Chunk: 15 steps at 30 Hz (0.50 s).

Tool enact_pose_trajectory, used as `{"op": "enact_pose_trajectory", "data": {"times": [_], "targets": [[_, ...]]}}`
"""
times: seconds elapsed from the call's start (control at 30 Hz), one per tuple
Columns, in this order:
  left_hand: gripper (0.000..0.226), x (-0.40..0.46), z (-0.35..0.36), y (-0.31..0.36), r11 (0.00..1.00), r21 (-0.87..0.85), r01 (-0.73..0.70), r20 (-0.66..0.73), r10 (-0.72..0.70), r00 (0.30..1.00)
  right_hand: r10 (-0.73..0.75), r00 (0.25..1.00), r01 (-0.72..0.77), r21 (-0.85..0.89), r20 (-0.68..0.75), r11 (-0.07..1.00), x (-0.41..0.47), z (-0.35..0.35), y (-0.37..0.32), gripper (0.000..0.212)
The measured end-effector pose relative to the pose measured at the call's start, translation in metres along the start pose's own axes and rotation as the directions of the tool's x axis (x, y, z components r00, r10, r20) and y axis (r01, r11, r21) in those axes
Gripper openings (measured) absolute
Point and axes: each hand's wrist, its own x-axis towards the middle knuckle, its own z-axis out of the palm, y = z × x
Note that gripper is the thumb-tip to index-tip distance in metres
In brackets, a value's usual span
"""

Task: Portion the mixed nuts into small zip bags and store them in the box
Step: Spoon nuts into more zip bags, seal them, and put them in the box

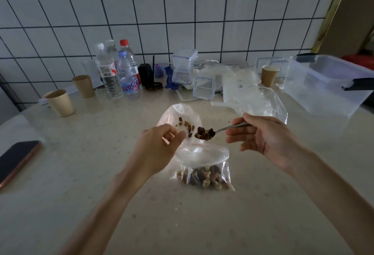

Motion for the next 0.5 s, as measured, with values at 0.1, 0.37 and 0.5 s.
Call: {"op": "enact_pose_trajectory", "data": {"times": [0.1, 0.37, 0.5], "targets": [[0.038, -0.014, 0.006, 0.004, 0.997, 0.033, 0.069, 0.093, -0.072, 0.993, 0.016, 1.0, -0.015, -0.057, 0.017, 0.998, -0.015, -0.003, 0.007, 0.034], [0.021, -0.023, 0.001, 0.014, 0.999, -0.04, 0.029, 0.051, -0.027, 0.998, -0.226, 0.968, 0.247, -0.554, 0.107, 0.795, -0.032, -0.004, 0.007, 0.03], [0.023, -0.029, -0.001, 0.017, 0.998, -0.06, -0.016, 0.017, 0.017, 1.0, -0.301, 0.873, 0.477, -0.798, 0.383, 0.369, -0.047, -0.008, -0.002, 0.027]]}}
